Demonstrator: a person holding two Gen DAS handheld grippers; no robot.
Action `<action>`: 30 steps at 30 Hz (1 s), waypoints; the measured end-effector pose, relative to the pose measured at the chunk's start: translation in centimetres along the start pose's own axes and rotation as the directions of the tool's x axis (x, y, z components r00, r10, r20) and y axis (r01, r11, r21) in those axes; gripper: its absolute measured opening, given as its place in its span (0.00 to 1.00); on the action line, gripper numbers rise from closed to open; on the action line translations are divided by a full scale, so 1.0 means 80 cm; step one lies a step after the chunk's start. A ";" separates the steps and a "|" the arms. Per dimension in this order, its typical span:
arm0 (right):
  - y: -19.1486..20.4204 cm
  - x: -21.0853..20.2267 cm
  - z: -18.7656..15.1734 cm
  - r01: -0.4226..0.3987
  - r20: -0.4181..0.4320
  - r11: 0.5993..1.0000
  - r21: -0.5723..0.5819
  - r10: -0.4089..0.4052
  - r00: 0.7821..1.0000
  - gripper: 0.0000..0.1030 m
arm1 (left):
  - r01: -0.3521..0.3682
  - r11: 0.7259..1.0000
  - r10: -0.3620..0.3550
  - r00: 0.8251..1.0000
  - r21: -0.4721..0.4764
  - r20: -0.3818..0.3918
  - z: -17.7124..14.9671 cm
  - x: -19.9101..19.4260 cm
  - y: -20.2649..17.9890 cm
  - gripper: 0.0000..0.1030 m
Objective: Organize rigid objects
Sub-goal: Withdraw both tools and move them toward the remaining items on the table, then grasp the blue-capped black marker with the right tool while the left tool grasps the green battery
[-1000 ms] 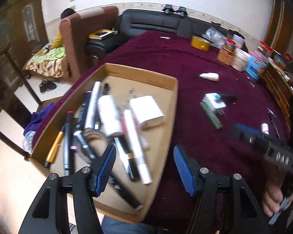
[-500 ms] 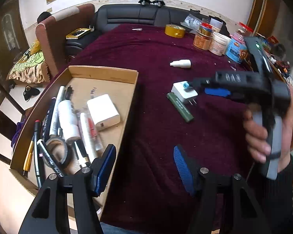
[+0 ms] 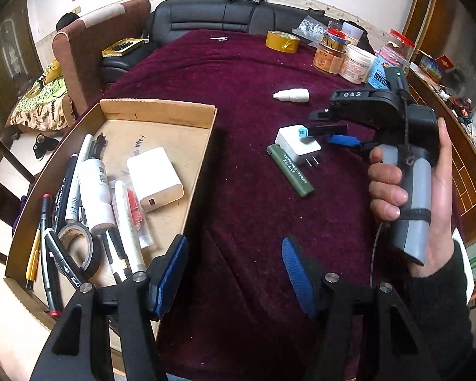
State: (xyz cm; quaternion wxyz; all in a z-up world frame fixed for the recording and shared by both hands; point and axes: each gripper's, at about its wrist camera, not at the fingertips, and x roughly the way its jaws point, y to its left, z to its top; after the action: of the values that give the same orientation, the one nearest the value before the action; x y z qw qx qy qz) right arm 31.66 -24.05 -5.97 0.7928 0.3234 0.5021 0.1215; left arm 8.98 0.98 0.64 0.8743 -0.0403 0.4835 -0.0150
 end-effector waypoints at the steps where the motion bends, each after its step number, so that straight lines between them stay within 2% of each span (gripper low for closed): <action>1: -0.004 0.000 0.000 -0.014 0.006 1.000 0.010 0.014 1.000 0.43 | -0.004 1.000 0.004 1.000 -0.003 -0.003 0.002 0.003 -0.001 0.63; 2: -0.008 -0.001 0.000 -0.017 0.008 1.000 0.017 0.017 1.000 0.34 | -0.007 1.000 0.007 1.000 -0.004 -0.009 0.004 0.006 -0.002 0.63; 6: -0.031 -0.002 0.003 -0.073 -0.021 0.994 0.086 0.075 0.997 0.24 | -0.020 1.000 0.020 0.999 0.014 -0.041 0.020 0.027 -0.019 0.63; 8: -0.038 -0.003 0.002 -0.071 -0.035 0.992 0.107 0.075 0.997 0.14 | -0.028 0.999 0.030 0.998 0.025 -0.061 0.032 0.042 -0.030 0.63; 11: -0.043 -0.007 -0.001 -0.090 -0.041 0.988 0.128 0.096 0.995 0.14 | -0.006 0.999 0.009 0.996 0.041 -0.088 0.050 0.065 -0.047 0.63; 15: -0.037 -0.020 -0.003 -0.098 -0.019 0.990 0.102 0.100 0.995 0.14 | -0.029 0.998 0.036 0.992 0.057 -0.124 0.067 0.095 -0.070 0.63; 17: -0.039 -0.023 0.001 -0.100 -0.012 0.990 0.098 0.102 0.995 0.14 | -0.018 0.997 0.028 0.990 0.069 -0.139 0.074 0.107 -0.081 0.63; 22: -0.043 -0.027 -0.001 -0.087 -0.005 0.993 0.085 0.087 0.996 0.14 | -0.073 0.991 0.090 0.984 0.113 -0.153 0.085 0.139 -0.100 0.63; 24: -0.040 -0.026 -0.004 -0.071 -0.005 0.995 0.076 0.071 0.997 0.14 | -0.058 0.994 0.073 0.985 0.096 -0.159 0.087 0.151 -0.096 0.63; 25: -0.038 -0.024 -0.002 -0.068 -0.006 0.995 0.073 0.068 0.998 0.14 | -0.053 0.995 0.067 0.985 0.086 -0.158 0.088 0.150 -0.094 0.61; 27: -0.038 -0.024 -0.001 -0.065 -0.007 0.995 0.073 0.066 0.998 0.14 | -0.047 0.995 0.060 0.986 0.083 -0.154 0.085 0.145 -0.088 0.46; 30: -0.038 -0.024 -0.001 -0.067 -0.009 0.995 0.073 0.067 0.998 0.14 | -0.045 0.994 0.059 0.989 0.101 -0.138 0.077 0.138 -0.085 0.34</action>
State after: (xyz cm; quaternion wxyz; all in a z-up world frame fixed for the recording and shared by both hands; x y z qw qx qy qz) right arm 30.28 -27.31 -6.60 0.7733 0.3677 0.4994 0.1316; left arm 20.15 -6.21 -4.86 0.8389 0.0160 0.5437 -0.0186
